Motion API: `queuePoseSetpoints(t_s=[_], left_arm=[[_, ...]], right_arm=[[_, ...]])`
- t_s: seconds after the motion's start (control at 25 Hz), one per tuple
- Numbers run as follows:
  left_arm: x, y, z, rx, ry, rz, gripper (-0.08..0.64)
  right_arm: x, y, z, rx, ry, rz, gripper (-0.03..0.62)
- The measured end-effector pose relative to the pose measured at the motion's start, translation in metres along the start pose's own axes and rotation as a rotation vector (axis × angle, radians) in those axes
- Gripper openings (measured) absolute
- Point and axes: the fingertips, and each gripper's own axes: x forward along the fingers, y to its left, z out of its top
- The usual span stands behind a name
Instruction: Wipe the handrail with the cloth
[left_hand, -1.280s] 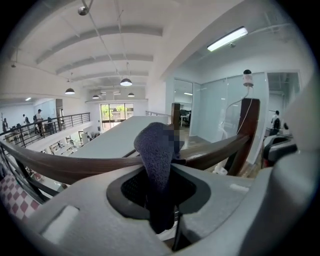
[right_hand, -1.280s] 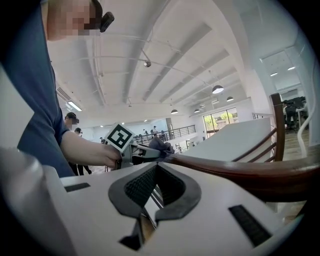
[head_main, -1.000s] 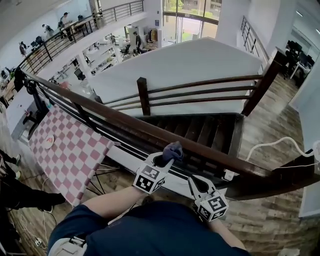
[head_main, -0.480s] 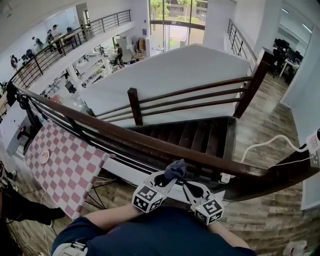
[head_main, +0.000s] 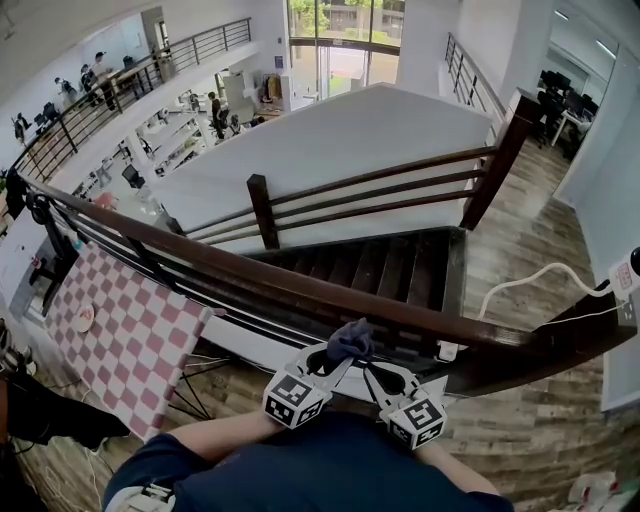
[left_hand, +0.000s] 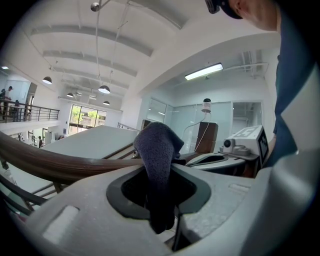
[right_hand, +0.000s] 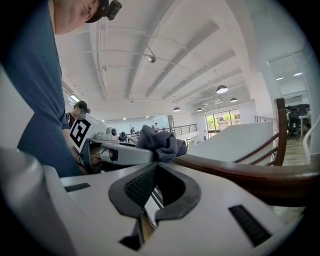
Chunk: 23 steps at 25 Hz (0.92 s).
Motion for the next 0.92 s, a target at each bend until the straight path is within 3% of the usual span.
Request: queuePoseSetpoints(t_s=[0.92], left_arm=[[-0.0078, 0.0003, -0.0038, -0.011, 0.011, 0.002, 0.091]], right_arm=[[-0.0037, 0.0066, -0.0022, 0.017, -0.013, -0.013, 0.011]])
